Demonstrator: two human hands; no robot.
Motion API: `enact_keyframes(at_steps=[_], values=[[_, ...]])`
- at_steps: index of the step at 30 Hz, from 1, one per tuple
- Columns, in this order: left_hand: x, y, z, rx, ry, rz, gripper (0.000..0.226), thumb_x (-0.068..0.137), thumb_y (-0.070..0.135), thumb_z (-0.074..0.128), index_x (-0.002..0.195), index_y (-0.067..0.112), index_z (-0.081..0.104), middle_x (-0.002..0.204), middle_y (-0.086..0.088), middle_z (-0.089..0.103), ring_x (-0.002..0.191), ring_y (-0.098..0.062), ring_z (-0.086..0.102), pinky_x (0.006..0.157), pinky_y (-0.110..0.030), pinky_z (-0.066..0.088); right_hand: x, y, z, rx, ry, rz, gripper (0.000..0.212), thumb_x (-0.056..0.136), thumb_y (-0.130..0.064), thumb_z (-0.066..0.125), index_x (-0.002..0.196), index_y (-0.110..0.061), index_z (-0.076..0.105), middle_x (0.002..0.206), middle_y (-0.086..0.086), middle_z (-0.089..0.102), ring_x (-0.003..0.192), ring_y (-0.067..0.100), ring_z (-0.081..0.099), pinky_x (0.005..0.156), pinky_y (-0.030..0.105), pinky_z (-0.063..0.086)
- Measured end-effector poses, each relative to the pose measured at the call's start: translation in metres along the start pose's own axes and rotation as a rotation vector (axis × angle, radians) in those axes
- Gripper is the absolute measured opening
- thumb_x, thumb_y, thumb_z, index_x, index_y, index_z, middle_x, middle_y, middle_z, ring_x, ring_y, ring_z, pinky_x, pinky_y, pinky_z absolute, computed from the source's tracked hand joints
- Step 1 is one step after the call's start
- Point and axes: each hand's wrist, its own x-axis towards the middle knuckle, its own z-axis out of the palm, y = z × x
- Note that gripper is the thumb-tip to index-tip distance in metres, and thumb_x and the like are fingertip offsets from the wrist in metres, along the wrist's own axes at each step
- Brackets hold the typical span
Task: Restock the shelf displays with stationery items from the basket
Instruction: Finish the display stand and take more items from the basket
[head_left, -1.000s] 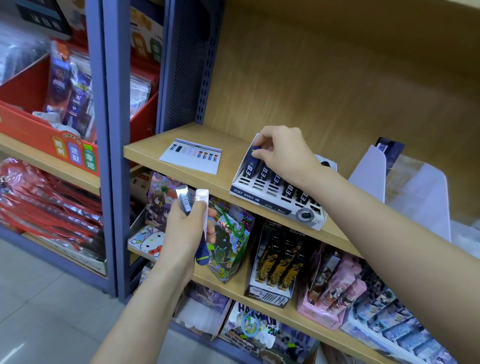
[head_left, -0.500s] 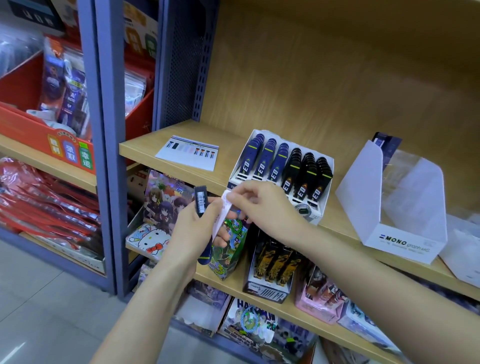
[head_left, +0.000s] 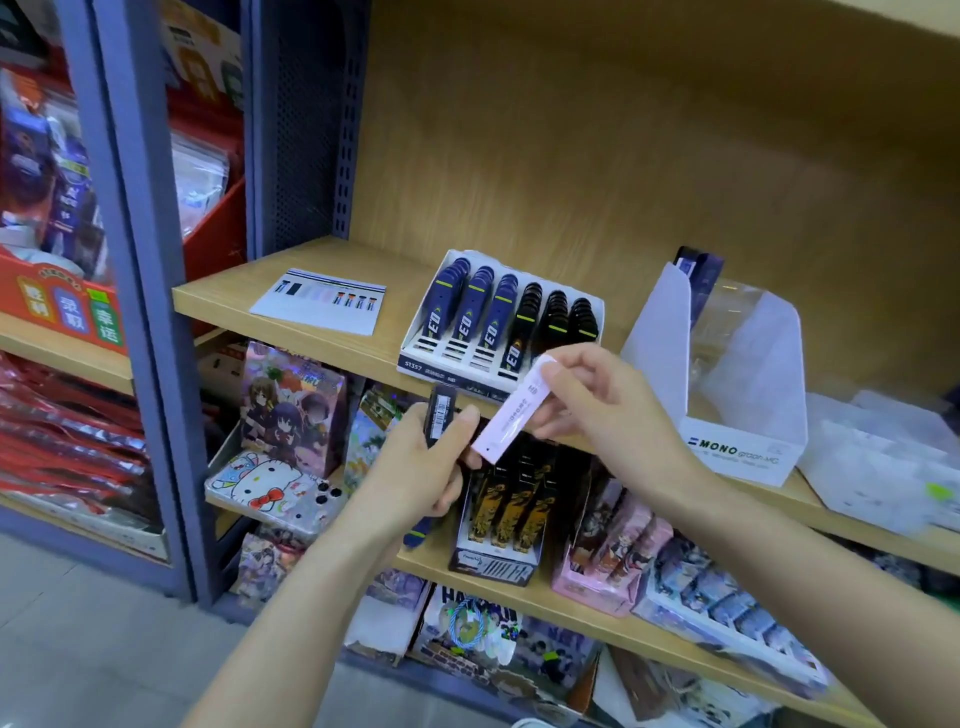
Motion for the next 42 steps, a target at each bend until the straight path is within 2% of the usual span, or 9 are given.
enact_keyframes(at_steps=[4, 8, 16, 20, 24, 28, 33, 38, 42], values=[[-0.001, 0.006, 0.028, -0.015, -0.057, -0.056, 0.025, 0.100, 0.033, 0.042, 0.099, 0.010, 0.032, 0.061, 0.004, 0.053, 0.030, -0.007, 0.027, 0.036, -0.015, 0.019, -0.010, -0.008, -0.045, -0.038, 0.166, -0.083, 0.012, 0.098, -0.014, 0.046, 0.091, -0.016, 0.056, 0.074, 0.000, 0.062, 0.060, 0.006, 0.060, 0.057, 0.017, 0.051], [0.004, 0.004, 0.055, -0.086, -0.065, -0.050, 0.013, 0.101, 0.016, 0.037, 0.090, 0.013, 0.031, 0.083, -0.007, 0.053, 0.034, -0.010, 0.032, 0.039, -0.018, 0.018, -0.008, -0.008, -0.102, -0.191, 0.403, -0.187, 0.013, 0.100, -0.016, 0.043, 0.091, -0.020, 0.049, 0.081, 0.000, 0.063, 0.064, 0.007, 0.062, 0.065, 0.022, 0.055], [0.006, 0.003, 0.086, 0.003, -0.116, 0.189, 0.011, 0.100, 0.021, 0.044, 0.092, 0.012, 0.044, 0.070, 0.005, 0.057, 0.042, -0.011, 0.036, 0.040, -0.023, 0.023, 0.028, 0.002, -0.177, -0.346, 0.660, -0.264, 0.007, 0.100, -0.016, 0.041, 0.101, -0.010, 0.044, 0.084, -0.004, 0.058, 0.070, 0.008, 0.063, 0.076, 0.028, 0.056], [0.009, 0.005, 0.097, -0.013, -0.109, 0.213, 0.013, 0.099, 0.018, 0.045, 0.088, 0.010, 0.046, 0.060, 0.006, 0.053, 0.038, -0.009, 0.032, 0.036, -0.018, 0.022, 0.054, 0.010, -0.188, -0.431, 0.655, -0.301, 0.006, 0.100, -0.015, 0.042, 0.099, -0.012, 0.046, 0.088, 0.007, 0.061, 0.066, 0.004, 0.060, 0.072, 0.024, 0.053], [0.015, 0.003, 0.107, -0.024, -0.111, 0.202, 0.016, 0.100, 0.018, 0.042, 0.091, 0.005, 0.044, 0.047, 0.007, 0.050, 0.035, -0.007, 0.028, 0.035, -0.017, 0.020, 0.079, 0.016, -0.190, -0.512, 0.585, -0.275, 0.011, 0.099, -0.011, 0.043, 0.100, -0.008, 0.053, 0.076, 0.001, 0.057, 0.079, 0.026, 0.062, 0.079, 0.040, 0.053], [0.026, -0.003, 0.114, -0.059, -0.104, 0.124, 0.011, 0.101, 0.015, 0.039, 0.091, 0.012, 0.043, 0.055, 0.007, 0.056, 0.037, -0.010, 0.030, 0.037, -0.018, 0.019, 0.095, 0.026, -0.188, -0.695, 0.393, -0.194, 0.013, 0.095, -0.007, 0.043, 0.092, -0.013, 0.054, 0.084, 0.015, 0.063, 0.080, 0.034, 0.061, 0.078, 0.043, 0.051], [0.035, -0.009, 0.119, -0.137, -0.118, 0.077, 0.011, 0.099, 0.010, 0.033, 0.089, 0.012, 0.038, 0.069, 0.002, 0.060, 0.039, -0.013, 0.032, 0.038, -0.020, 0.023, 0.108, 0.029, -0.196, -0.742, 0.399, -0.204, 0.013, 0.090, -0.004, 0.056, 0.091, -0.008, 0.067, 0.086, 0.013, 0.067, 0.080, 0.028, 0.065, 0.082, 0.043, 0.053], [0.031, -0.007, 0.122, -0.091, -0.166, 0.190, 0.009, 0.100, 0.022, 0.041, 0.101, 0.018, 0.049, 0.067, 0.005, 0.058, 0.041, -0.011, 0.033, 0.041, -0.023, 0.023, 0.117, 0.029, -0.199, -0.755, 0.430, -0.195, 0.015, 0.085, -0.004, 0.065, 0.097, -0.007, 0.071, 0.085, 0.007, 0.066, 0.073, 0.016, 0.060, 0.071, 0.018, 0.047], [0.030, -0.007, 0.121, -0.107, -0.183, 0.198, 0.010, 0.098, 0.022, 0.045, 0.101, 0.023, 0.055, 0.069, 0.002, 0.058, 0.040, -0.009, 0.033, 0.040, -0.021, 0.022, 0.121, 0.035, -0.195, -0.763, 0.455, -0.156, 0.024, 0.088, -0.004, 0.059, 0.111, -0.005, 0.066, 0.099, 0.009, 0.067, 0.085, 0.020, 0.062, 0.085, 0.029, 0.050]])
